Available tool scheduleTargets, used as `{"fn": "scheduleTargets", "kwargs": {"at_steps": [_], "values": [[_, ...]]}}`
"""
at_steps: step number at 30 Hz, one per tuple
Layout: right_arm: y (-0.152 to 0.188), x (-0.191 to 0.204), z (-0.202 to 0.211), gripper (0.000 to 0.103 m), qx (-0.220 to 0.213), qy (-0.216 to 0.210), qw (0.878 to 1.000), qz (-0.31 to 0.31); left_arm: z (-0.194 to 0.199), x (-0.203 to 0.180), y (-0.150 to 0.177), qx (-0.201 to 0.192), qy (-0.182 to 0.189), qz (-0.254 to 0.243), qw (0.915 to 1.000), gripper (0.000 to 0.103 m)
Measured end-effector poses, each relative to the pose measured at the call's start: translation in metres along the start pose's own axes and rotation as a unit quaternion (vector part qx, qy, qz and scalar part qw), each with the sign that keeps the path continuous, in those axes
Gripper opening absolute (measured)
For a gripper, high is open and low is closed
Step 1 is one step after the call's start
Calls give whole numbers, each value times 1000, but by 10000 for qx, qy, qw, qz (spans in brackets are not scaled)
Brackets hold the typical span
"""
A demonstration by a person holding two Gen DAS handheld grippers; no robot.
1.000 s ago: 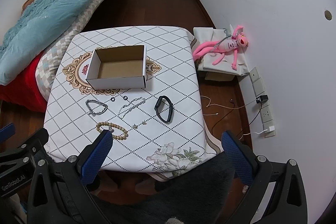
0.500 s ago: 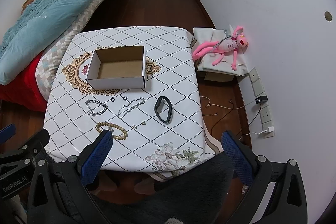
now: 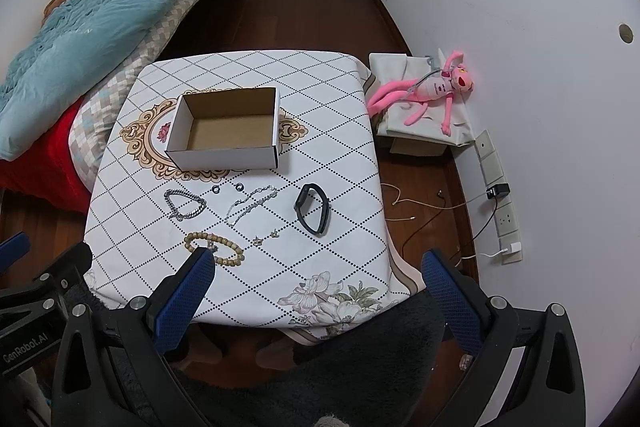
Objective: Organize jewelry
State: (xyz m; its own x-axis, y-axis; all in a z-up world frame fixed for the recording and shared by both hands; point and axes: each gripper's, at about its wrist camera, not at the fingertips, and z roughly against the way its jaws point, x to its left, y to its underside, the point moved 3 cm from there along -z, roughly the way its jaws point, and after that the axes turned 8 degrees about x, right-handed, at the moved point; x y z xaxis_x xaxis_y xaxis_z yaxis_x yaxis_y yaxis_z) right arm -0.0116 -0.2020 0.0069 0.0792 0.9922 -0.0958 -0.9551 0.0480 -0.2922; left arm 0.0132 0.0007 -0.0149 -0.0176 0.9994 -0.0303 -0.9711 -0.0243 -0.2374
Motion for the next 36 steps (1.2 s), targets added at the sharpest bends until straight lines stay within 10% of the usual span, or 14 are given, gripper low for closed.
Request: {"fn": "scheduleTargets", "kwargs": {"at_steps": [21, 32, 36], "values": [[-13, -9, -11, 103, -124, -187, 9993, -310, -35, 5, -15, -180, -207, 92, 9996, 103], [-41, -40, -143, 92, 415, 214, 9970, -618, -156, 8, -30, 518, -190, -129, 9984, 102], [-42, -48, -196, 82, 731, 126, 9946, -729, -196, 4, -22, 910, -123, -244, 9955, 87]]}}
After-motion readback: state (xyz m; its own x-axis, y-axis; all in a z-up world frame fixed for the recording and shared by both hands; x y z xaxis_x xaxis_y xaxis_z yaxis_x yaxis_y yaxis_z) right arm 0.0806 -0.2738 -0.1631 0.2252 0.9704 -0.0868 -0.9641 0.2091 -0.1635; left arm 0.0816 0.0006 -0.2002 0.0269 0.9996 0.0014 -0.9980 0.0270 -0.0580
